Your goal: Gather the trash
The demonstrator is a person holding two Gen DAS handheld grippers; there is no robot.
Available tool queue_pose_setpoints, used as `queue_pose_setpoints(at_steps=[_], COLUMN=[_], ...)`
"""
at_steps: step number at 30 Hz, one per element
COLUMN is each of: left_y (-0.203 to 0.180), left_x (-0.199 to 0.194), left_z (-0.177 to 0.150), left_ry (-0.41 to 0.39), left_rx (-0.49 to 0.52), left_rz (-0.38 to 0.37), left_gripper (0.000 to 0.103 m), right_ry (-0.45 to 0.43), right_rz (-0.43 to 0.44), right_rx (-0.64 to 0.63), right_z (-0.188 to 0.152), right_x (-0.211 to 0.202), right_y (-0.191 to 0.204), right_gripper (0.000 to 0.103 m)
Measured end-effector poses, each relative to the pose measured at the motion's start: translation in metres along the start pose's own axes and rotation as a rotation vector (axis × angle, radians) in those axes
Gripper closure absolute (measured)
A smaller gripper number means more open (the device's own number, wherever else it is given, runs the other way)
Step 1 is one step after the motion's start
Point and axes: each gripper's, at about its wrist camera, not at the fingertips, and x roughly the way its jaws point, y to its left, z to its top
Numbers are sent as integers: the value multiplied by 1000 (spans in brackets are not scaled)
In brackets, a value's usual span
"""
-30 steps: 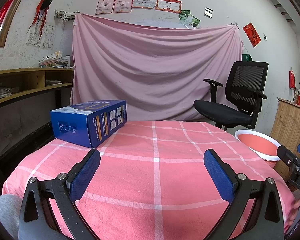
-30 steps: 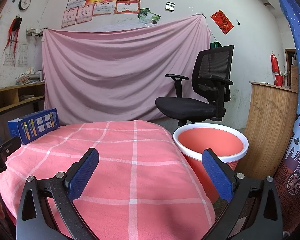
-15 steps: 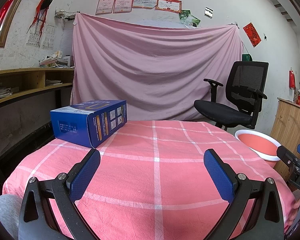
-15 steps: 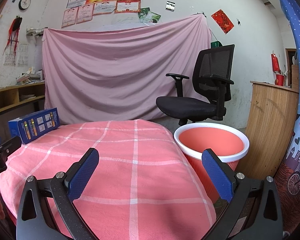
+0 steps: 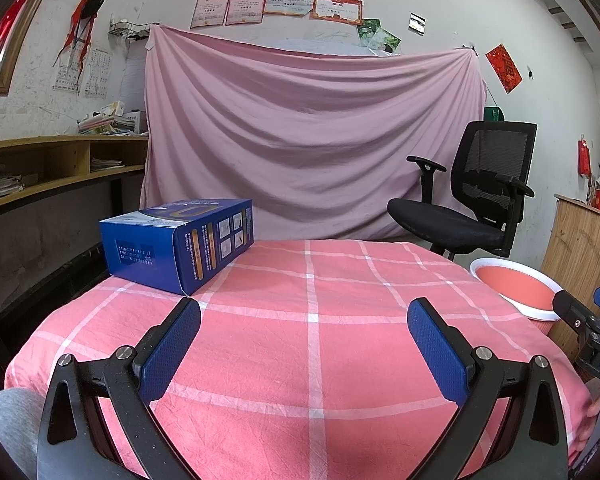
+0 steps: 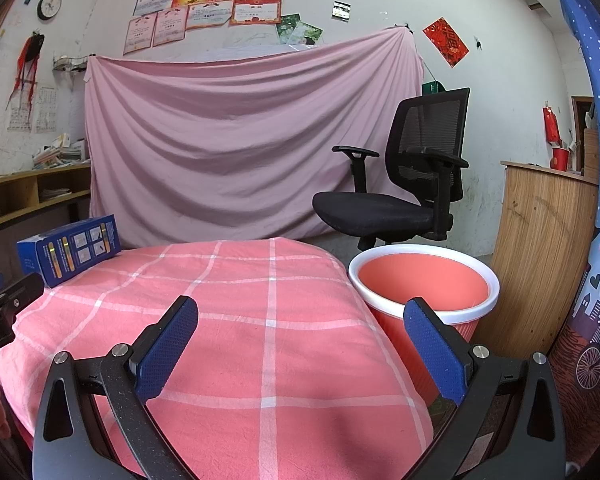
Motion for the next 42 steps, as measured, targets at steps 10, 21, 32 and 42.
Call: queue_pose_setpoints(at_steps=[10,21,32,42], left_y=[0,0,0,0], left_x=[0,0,0,0], left_z=[0,0,0,0], left_ry=[0,0,0,1], left_rx=[1,0,1,3], left_rz=[1,1,1,2], left_gripper=[2,2,2,2], right_ry=[1,3,7,12], right_rz=[0,2,3,5], right_rx=[0,1,2,2], right_z=[1,0,-1,-4], right_x=[0,0,0,0], right_y=[0,1,1,5], right_gripper=[0,0,0,0])
